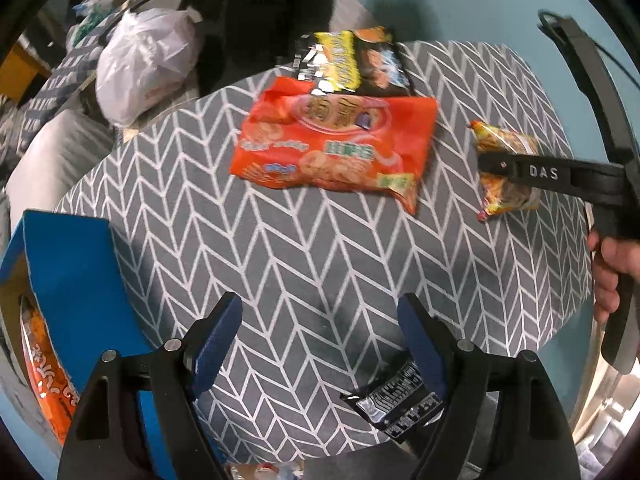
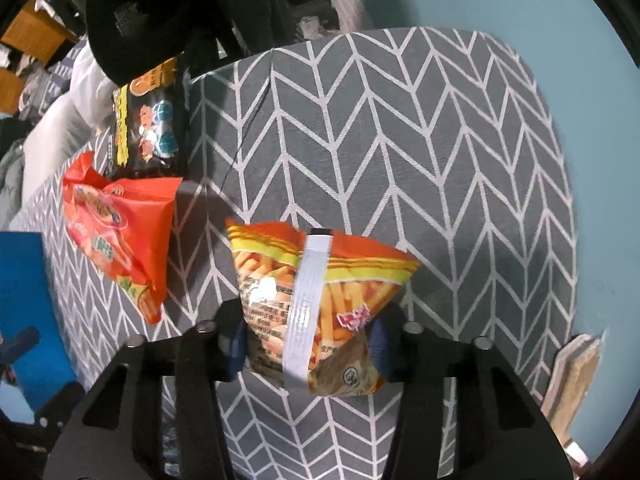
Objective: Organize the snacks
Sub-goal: 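Grasp the orange stick-snack bag with white band using the right tool, then grasp the black packet with the left tool while the right tool holds the stick-snack bag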
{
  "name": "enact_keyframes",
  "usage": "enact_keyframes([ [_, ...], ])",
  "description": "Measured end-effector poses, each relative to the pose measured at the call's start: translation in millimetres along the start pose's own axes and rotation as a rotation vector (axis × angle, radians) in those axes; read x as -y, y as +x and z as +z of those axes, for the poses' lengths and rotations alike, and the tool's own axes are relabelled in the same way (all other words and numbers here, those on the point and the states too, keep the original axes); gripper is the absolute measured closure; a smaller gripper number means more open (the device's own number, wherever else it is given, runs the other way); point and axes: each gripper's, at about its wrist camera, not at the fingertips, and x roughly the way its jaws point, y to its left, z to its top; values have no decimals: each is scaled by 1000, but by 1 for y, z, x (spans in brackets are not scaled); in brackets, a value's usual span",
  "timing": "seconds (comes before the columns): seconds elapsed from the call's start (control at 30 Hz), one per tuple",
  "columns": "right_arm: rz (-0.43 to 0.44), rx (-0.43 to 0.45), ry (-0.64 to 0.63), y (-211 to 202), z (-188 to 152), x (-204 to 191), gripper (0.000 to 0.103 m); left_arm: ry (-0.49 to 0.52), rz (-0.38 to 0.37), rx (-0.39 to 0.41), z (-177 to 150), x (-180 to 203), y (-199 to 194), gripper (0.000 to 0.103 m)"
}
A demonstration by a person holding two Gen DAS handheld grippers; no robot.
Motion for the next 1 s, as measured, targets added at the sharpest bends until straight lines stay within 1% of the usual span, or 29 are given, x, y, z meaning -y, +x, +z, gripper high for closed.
enact_keyframes([
  [0.03, 0, 7, -2, -1, -5, -3, 62, 19, -5, -1, -1, 4, -1, 22],
  [0.07, 3, 14, 0, -3, -8, -4, 66, 33, -9, -1, -2, 7, -2, 22],
  [0.23, 15, 37, 38, -16, -37, -3, 67, 170, -44, -6, -12, 31, -4, 22],
  [0.3, 27, 45, 76, -21, -56, 1, 67, 224, -51, -5, -19, 41, -5, 22],
  [0.4, 42, 50, 134, -27, -82, 6, 67, 319, -76, -2, -32, 54, -7, 15],
  [0.47, 49, 56, 166, -33, -102, 10, 67, 368, -92, 1, -40, 61, -7, 15],
  [0.53, 55, 60, 203, -38, -124, 13, 67, 413, -103, -14, -48, 66, -3, 15],
  [0.7, 74, 66, 290, -46, -171, 17, 67, 485, -133, -40, -70, 72, 5, 15],
  [0.73, 76, 67, 302, -46, -175, 17, 67, 499, -139, -48, -74, 74, 8, 15],
  [0.87, 86, 75, 361, -53, -209, 20, 67, 519, -158, -75, -87, 81, 20, 15],
  [1.0, 82, 78, 410, -61, -229, 26, 67, 537, -168, -95, -98, 92, 33, 15],
])
